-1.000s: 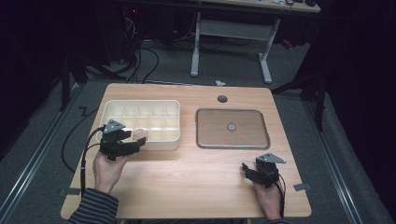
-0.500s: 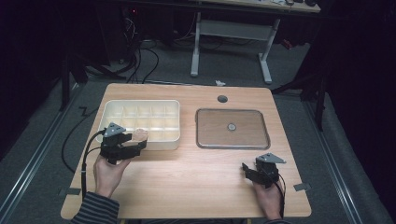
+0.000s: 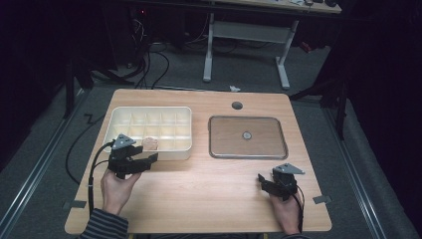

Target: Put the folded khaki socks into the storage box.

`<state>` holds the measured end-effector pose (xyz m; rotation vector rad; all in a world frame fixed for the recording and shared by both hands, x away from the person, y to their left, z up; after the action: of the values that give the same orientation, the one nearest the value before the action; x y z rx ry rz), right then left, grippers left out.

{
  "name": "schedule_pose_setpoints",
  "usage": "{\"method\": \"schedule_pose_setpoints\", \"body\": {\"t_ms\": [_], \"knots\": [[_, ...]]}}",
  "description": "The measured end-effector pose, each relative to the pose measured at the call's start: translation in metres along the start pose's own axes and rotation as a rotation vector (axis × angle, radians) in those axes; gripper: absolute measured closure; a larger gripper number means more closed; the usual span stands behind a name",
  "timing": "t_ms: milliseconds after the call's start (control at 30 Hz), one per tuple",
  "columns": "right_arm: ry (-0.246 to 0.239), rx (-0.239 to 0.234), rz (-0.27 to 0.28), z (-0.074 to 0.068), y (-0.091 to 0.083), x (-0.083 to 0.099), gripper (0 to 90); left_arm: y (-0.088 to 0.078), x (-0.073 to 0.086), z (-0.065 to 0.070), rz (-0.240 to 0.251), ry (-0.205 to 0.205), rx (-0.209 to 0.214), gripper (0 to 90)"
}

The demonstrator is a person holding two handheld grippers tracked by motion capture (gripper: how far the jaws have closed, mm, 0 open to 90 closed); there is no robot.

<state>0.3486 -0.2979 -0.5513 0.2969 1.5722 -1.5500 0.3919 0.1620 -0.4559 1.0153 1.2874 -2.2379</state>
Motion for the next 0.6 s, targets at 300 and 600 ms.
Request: {"method": "schedule_pose_setpoints", "body": {"t_ms": [300, 600], "knots": [[0.000, 0.000, 0.000, 0.000, 0.000, 0.000, 36.4, 0.003, 0.003, 0.005, -0.029, 0.005, 0.017, 36.0], [0.000, 0.000, 0.000, 0.000, 0.000, 0.000, 36.4, 0.006, 0.009, 0.011, -0.041, 0.007, 0.033, 35.9]]}}
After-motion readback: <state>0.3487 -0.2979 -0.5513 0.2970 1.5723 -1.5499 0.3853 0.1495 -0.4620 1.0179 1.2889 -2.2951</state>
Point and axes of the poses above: each handheld gripper's, and its own axes: y roughly forward along the jaws, x roughly out of its underside, z roughly to its right, the point moved 3 cm from there along y, roughly forward along the jaws, and after that the axes turned 12 degrees about -y, right-handed, at the moved point
